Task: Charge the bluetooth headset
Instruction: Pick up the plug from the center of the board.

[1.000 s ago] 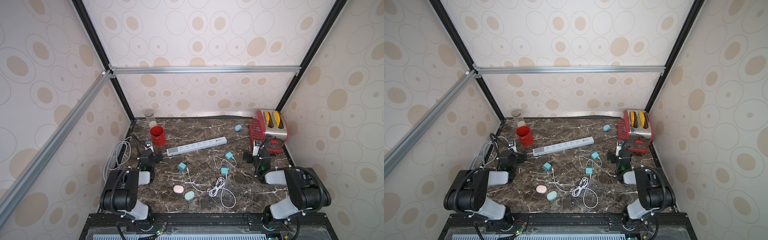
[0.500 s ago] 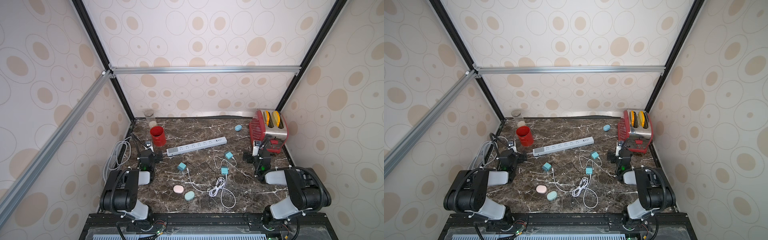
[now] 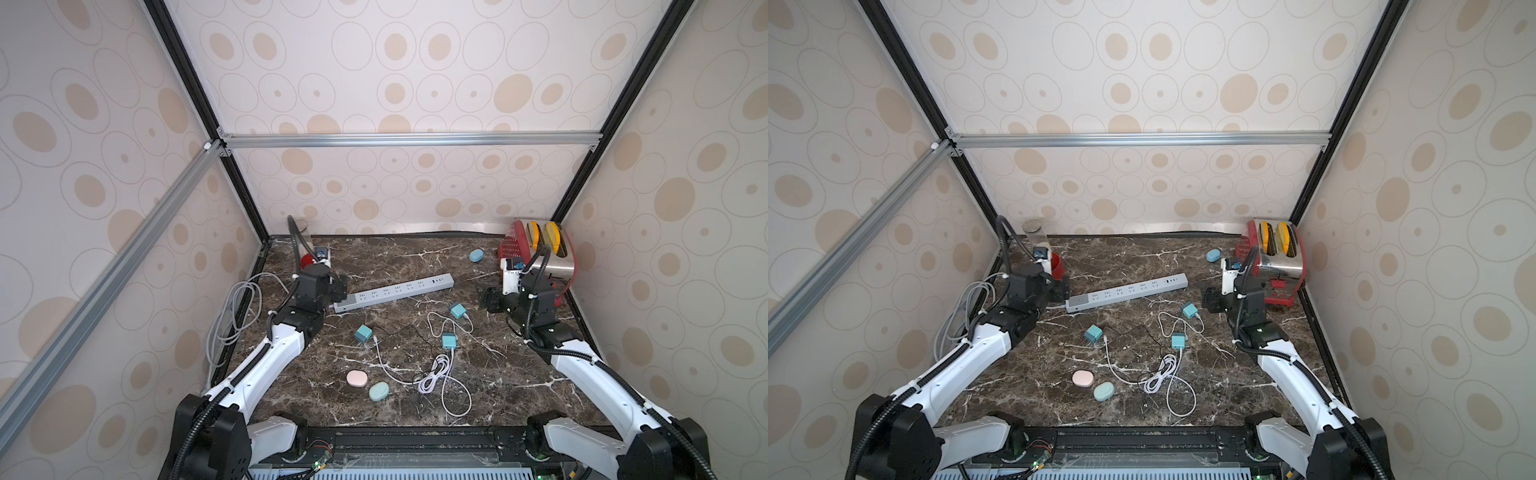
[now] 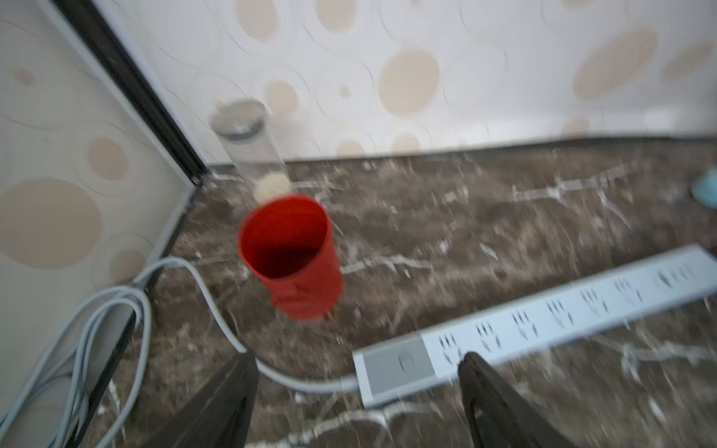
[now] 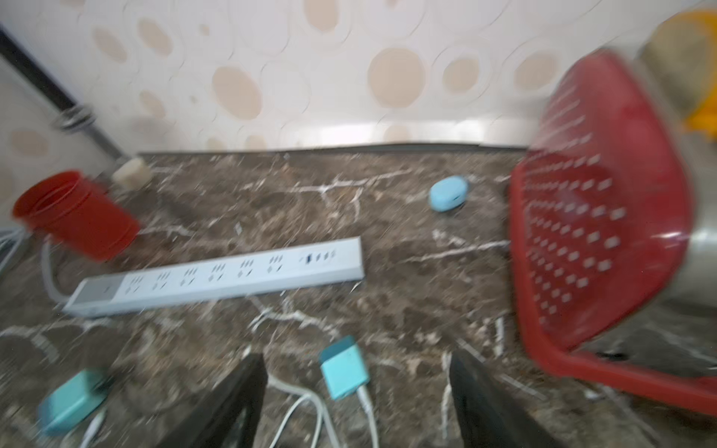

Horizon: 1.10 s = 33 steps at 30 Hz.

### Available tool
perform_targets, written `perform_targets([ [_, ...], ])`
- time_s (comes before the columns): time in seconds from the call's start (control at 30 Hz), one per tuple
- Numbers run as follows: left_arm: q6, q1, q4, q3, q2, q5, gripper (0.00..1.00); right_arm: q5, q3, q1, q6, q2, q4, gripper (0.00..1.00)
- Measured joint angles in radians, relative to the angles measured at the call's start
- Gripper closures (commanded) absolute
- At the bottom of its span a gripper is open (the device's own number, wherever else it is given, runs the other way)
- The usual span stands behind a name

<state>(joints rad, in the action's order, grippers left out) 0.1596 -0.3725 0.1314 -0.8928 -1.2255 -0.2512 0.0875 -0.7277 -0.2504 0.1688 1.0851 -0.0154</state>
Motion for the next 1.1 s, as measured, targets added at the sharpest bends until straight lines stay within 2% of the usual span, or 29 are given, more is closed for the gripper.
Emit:
perform_targets([
  [0.1,-0.003,-0.123,0.226,-0.098,-0.069,-0.002,0.14,0.117,-0.046,-0.036,0.006,0.032,-0.158,0.23],
  [0.17,-0.005,-0.169,0.345,-0.141,-0.113,0.005,0.14,0.179,-0.071,-0.053,0.006,0.05,-0.241,0.23],
  [0.3,-0.003,-0.196,0.533,-0.179,-0.182,0.033,0.12,0.268,-0.102,-0.069,0.006,0.064,-0.354,0.21],
  [0.4,-0.001,-0.197,0.603,-0.18,-0.224,0.05,0.12,0.299,-0.104,-0.069,0.007,0.065,-0.388,0.2],
  [0.57,0.001,-0.197,0.654,-0.227,-0.33,0.114,0.13,0.322,-0.104,-0.069,0.007,0.077,-0.415,0.22],
  [0.8,-0.006,-0.187,0.648,-0.254,-0.43,0.196,0.21,0.342,-0.104,-0.069,0.007,0.089,-0.427,0.23],
  [1.1,-0.018,-0.159,0.63,-0.289,-0.526,0.222,0.27,0.358,-0.104,-0.069,0.011,0.097,-0.426,0.26],
])
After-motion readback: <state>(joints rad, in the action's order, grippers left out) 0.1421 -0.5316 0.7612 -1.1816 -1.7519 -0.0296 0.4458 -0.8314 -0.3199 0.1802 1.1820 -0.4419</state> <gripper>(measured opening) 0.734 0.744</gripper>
